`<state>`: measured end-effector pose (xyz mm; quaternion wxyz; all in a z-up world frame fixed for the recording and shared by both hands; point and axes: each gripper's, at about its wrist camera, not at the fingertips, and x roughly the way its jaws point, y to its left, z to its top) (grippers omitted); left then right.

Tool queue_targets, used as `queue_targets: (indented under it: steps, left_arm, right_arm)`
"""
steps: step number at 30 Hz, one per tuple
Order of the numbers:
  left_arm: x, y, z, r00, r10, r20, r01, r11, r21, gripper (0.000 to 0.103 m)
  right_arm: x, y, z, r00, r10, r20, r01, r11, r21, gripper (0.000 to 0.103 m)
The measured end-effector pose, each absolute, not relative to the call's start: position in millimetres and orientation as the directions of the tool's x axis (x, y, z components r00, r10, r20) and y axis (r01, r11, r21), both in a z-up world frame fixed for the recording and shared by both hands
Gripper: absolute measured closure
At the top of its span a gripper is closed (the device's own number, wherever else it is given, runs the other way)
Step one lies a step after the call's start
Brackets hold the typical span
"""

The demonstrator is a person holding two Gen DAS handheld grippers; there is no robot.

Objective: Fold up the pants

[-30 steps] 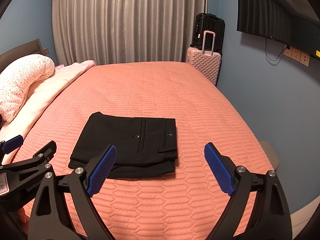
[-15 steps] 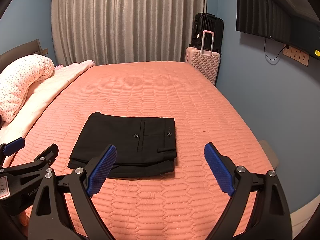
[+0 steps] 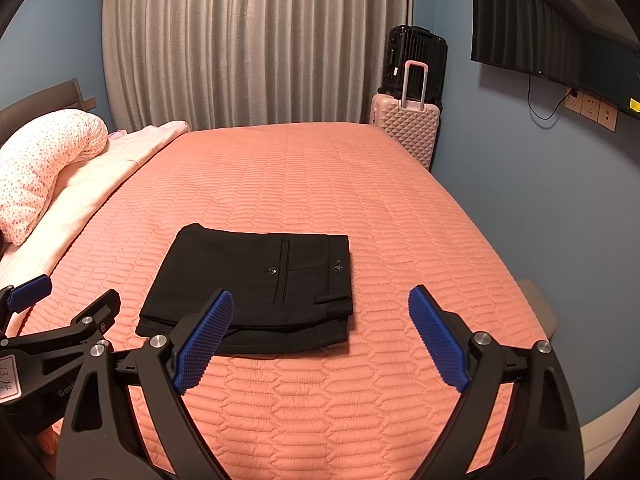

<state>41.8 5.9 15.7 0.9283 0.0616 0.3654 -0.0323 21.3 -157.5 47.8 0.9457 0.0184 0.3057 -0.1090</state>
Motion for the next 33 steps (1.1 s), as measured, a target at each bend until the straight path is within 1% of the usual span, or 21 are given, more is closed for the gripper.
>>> queue_targets:
  steps: [17,33]
  left_arm:
    - [42.0,4.7,16.0,0.725,-0.002,-0.688,0.095,0.991,0.097,0.017]
    - [42.3,6.7,15.6,0.716,-0.034,-0.697,0.119,0.990,0.073,0.017]
  right_arm:
    - [19.6,-158.4,48.1,0.789,-0.195,-0.583,0.218,0.975,-0.031,0.015]
    - [19.9,-159.4,47.4,0.788,-0.194,-0.585,0.216,0.976,-0.032,0.015]
